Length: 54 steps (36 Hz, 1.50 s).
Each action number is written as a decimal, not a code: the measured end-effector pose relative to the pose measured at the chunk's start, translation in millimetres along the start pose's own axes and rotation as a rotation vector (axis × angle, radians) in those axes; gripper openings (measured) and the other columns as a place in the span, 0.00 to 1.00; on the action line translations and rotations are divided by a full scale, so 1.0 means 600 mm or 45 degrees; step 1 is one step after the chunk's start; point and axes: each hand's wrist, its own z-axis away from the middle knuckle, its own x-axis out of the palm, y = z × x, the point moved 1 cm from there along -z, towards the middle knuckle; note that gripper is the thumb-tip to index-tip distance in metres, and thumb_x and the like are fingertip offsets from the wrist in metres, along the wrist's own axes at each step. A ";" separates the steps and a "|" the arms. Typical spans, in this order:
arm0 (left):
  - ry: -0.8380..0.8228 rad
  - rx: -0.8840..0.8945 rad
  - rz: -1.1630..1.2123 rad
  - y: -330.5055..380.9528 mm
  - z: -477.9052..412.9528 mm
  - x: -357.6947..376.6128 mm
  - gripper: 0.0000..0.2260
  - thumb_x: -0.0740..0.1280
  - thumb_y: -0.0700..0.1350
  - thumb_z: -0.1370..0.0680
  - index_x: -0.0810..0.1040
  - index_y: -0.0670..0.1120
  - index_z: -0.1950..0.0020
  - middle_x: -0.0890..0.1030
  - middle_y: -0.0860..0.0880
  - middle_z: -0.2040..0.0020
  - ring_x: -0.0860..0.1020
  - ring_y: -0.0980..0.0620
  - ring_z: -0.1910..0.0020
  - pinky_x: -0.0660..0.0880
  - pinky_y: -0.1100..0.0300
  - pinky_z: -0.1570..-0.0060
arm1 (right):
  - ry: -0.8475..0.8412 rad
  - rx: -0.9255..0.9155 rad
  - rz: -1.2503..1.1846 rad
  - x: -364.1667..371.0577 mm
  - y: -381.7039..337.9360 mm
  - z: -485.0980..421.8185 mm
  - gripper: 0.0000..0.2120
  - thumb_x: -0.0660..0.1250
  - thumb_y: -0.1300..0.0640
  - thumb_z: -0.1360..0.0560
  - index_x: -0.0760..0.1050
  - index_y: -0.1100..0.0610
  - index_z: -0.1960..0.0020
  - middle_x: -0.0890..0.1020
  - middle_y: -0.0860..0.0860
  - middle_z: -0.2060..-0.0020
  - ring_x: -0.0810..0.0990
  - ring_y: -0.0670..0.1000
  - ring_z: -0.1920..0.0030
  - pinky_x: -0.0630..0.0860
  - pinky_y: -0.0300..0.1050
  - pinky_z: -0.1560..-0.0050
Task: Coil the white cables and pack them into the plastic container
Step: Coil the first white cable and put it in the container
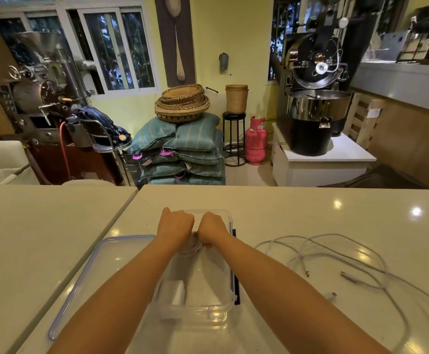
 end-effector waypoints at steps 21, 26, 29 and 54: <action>0.052 0.011 -0.047 -0.005 -0.005 0.014 0.10 0.60 0.37 0.23 0.77 0.46 0.46 0.81 0.46 0.46 0.77 0.46 0.45 0.63 0.55 0.39 | 0.012 -0.065 0.109 0.001 -0.005 0.007 0.21 0.60 0.64 0.23 0.56 0.58 0.71 0.76 0.62 0.39 0.77 0.58 0.43 0.74 0.42 0.54; 0.043 0.013 -0.053 -0.004 -0.002 0.015 0.10 0.60 0.37 0.23 0.76 0.46 0.45 0.81 0.47 0.46 0.76 0.47 0.44 0.62 0.54 0.39 | 0.005 -0.057 0.086 -0.001 -0.004 0.009 0.21 0.61 0.66 0.24 0.56 0.58 0.71 0.76 0.62 0.39 0.77 0.58 0.43 0.74 0.42 0.55; 0.034 0.022 -0.059 -0.001 -0.001 0.014 0.10 0.60 0.38 0.23 0.76 0.46 0.45 0.81 0.47 0.46 0.76 0.47 0.45 0.62 0.54 0.39 | 0.007 -0.053 0.085 0.000 -0.002 0.009 0.17 0.60 0.67 0.24 0.60 0.59 0.70 0.75 0.62 0.38 0.76 0.58 0.40 0.73 0.44 0.48; 0.111 -0.009 0.272 0.007 0.002 -0.040 0.14 0.59 0.39 0.23 0.74 0.48 0.39 0.80 0.46 0.43 0.77 0.47 0.46 0.71 0.58 0.49 | 0.092 -0.148 0.054 -0.050 -0.001 0.025 0.14 0.62 0.65 0.24 0.70 0.67 0.40 0.78 0.59 0.55 0.78 0.55 0.55 0.65 0.37 0.70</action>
